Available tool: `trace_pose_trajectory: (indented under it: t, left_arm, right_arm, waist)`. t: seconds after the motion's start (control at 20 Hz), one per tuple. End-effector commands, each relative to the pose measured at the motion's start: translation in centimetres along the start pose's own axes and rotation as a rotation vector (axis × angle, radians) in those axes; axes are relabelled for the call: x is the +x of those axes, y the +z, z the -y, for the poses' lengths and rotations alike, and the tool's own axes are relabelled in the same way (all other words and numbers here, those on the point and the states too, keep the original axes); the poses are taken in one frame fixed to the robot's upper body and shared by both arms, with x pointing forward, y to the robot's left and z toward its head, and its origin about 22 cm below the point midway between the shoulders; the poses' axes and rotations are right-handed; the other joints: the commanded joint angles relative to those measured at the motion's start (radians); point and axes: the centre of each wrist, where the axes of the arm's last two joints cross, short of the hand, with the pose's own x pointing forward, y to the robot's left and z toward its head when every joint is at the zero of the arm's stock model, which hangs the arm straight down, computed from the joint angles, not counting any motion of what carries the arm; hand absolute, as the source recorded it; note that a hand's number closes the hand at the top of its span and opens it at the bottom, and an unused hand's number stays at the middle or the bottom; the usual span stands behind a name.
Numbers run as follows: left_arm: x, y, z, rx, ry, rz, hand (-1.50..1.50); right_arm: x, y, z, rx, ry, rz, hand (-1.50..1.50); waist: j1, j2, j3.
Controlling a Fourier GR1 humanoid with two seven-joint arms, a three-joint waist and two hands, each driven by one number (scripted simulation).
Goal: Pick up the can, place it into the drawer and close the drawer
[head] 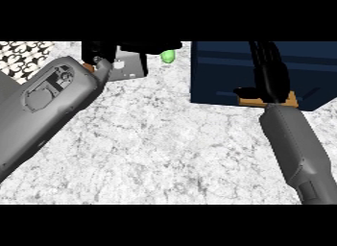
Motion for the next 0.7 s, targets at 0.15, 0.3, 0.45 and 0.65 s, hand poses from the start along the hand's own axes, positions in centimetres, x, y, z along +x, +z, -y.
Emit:
trace_pose_trajectory:
  t: [0.15, 0.3, 0.45, 0.65]
  left_arm:
    - [-1.4, 0.9, -2.5, 0.001, 0.008, -0.007, -1.5]
    - [-2.8, 2.5, -1.8, -0.011, -0.004, 0.008, -1.5]
    - [-3.2, 3.1, -2.4, -0.009, -0.01, -0.007, -1.5]
    - [-2.0, 3.1, -3.1, -0.024, -0.008, 0.003, -1.5]
  right_arm:
    - [2.8, -3.3, -0.5, 0.017, -0.004, -0.007, -1.5]
    - [2.9, -4.4, 0.1, -0.021, -0.021, -0.007, -1.5]
    - [3.2, -5.3, 0.5, -0.023, -0.005, -0.03, -1.5]
    - [3.0, -5.8, 0.8, -0.042, -0.012, -0.04, -1.5]
  waist:
    - [0.004, 0.021, 0.011]
    - [0.018, 0.025, 0.012]
    - [0.022, 0.025, 0.012]
    - [0.026, 0.029, 0.013]
